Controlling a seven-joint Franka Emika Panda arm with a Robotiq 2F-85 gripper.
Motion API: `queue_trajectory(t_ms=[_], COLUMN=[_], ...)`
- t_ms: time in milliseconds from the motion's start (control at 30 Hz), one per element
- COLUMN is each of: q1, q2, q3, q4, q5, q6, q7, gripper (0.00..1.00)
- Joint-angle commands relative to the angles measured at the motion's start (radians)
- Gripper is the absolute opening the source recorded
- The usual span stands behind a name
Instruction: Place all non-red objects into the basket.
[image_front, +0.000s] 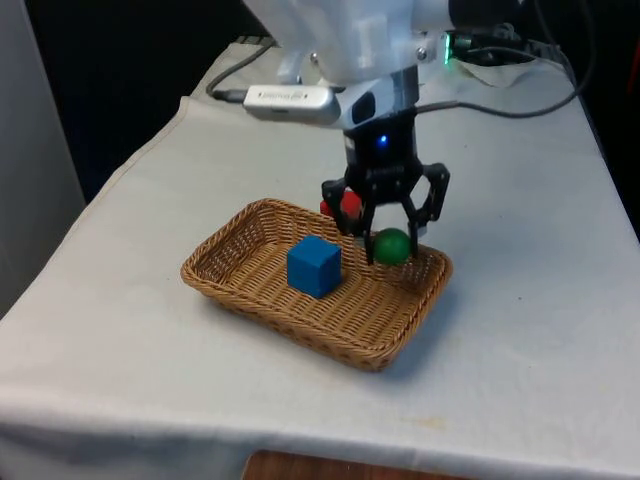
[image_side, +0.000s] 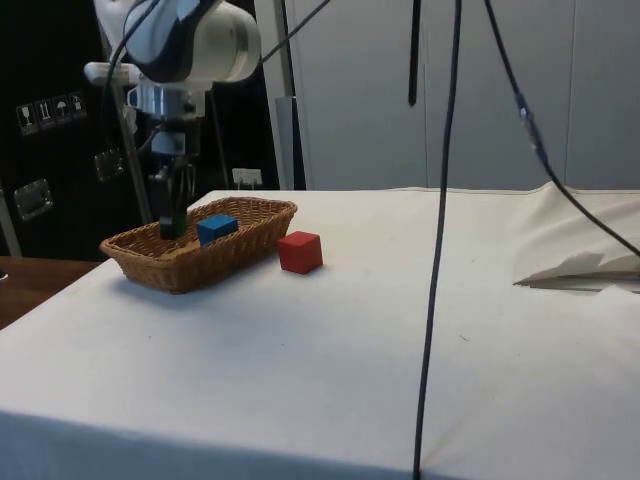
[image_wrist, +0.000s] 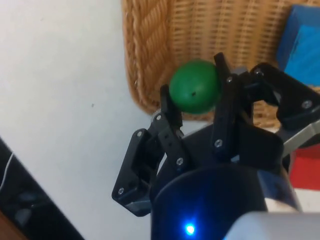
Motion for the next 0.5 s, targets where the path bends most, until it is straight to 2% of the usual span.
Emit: queue_trajectory(t_ms=[0,200,233,267,467], q1=[-0.006,-0.013,-0.008,-0.013,-0.018], q2=[0.02,0.086,0.077,0.095,0.142], q3=[-0.001,-0.018,-0.019,-0.02,-0.027], q4=[0.023,0.086,0.075,0.095,0.146], q5=[-0.001,-0.002,0.0,-0.002,0.001], q6=[-0.01,-0.01,-0.001,-0.01,-0.012], q7=[0.002,0.001,0.0,0.002,0.005], gripper=[0.0,0.0,0.0,0.0,0.0])
